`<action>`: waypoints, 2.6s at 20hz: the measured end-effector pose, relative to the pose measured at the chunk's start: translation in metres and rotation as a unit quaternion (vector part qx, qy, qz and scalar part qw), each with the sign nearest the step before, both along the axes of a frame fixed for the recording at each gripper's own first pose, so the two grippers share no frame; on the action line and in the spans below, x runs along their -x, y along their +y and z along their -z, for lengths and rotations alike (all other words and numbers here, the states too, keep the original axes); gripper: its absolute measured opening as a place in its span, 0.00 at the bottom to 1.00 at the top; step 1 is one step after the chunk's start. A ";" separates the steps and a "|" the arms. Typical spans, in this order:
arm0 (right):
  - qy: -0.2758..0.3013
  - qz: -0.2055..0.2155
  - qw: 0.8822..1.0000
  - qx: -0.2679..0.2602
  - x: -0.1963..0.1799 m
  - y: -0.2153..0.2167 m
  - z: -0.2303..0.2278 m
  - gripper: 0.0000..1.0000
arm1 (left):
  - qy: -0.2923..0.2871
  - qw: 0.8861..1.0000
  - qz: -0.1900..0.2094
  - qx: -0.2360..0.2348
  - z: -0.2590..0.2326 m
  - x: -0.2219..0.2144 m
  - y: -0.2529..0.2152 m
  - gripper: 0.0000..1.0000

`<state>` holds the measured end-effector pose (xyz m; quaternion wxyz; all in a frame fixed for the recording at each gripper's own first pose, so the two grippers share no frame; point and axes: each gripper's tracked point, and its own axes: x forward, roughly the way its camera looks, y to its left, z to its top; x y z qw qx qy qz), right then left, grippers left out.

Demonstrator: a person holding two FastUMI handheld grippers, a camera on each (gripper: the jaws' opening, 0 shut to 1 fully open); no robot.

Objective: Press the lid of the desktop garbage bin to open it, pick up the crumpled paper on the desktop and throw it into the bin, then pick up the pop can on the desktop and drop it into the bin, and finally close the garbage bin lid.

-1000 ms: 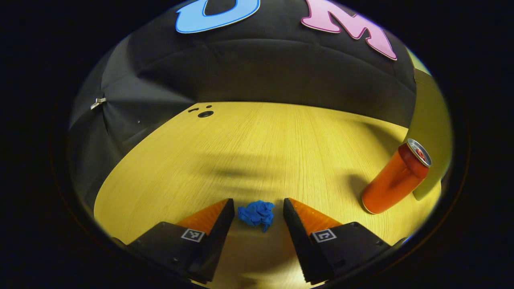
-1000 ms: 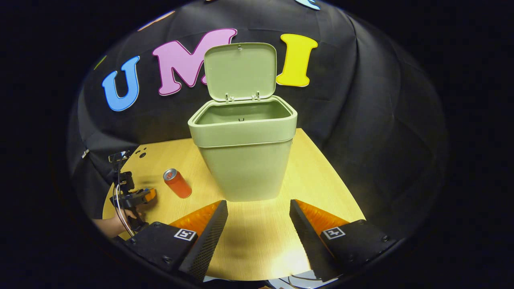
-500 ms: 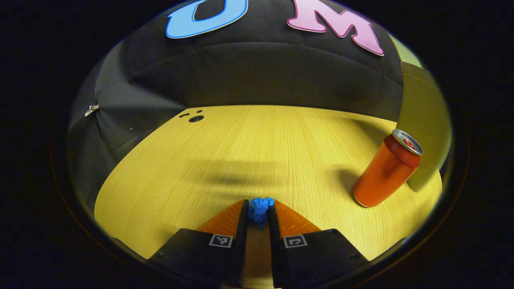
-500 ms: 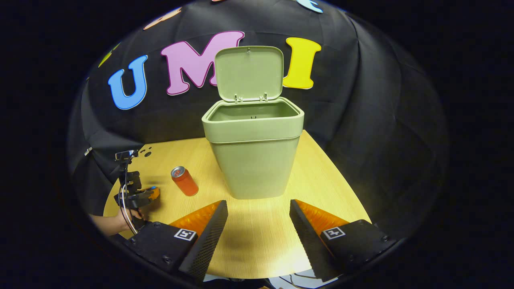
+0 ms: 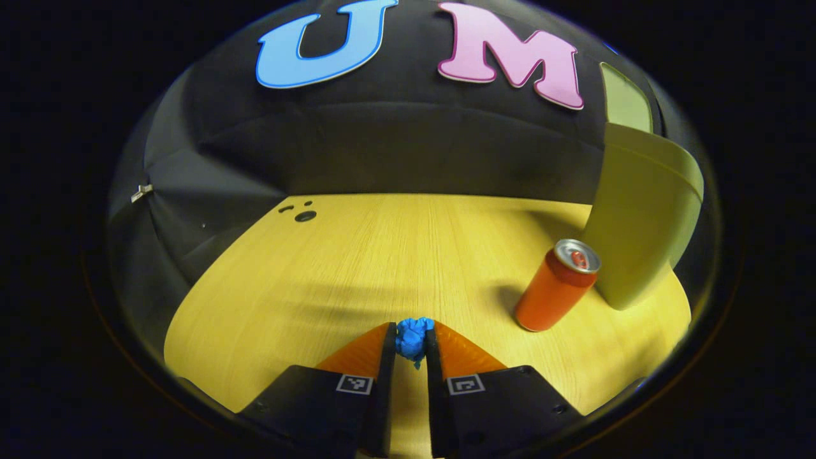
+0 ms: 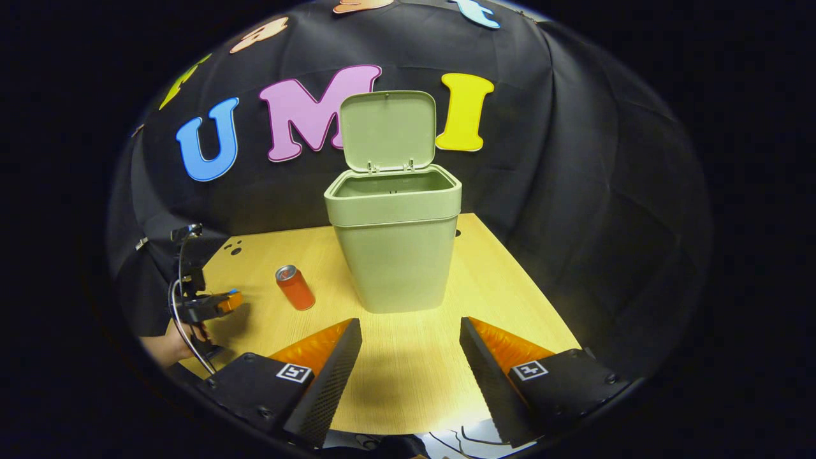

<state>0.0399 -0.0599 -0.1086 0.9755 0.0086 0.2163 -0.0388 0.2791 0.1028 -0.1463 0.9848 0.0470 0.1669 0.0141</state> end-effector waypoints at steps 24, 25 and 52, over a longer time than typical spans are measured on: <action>0.026 -0.073 0.996 -0.044 -0.074 -0.109 0.048 0.99 | -0.133 0.974 0.140 0.121 -0.233 0.010 -0.292 0.28; 0.029 -0.073 0.996 -0.048 -0.076 -0.113 0.050 0.99 | -0.137 0.971 0.153 0.121 -0.235 0.008 -0.305 0.28; 0.097 -0.125 0.984 -0.081 -0.073 -0.043 0.080 0.99 | -0.169 0.972 0.160 0.045 -0.241 0.017 -0.315 0.96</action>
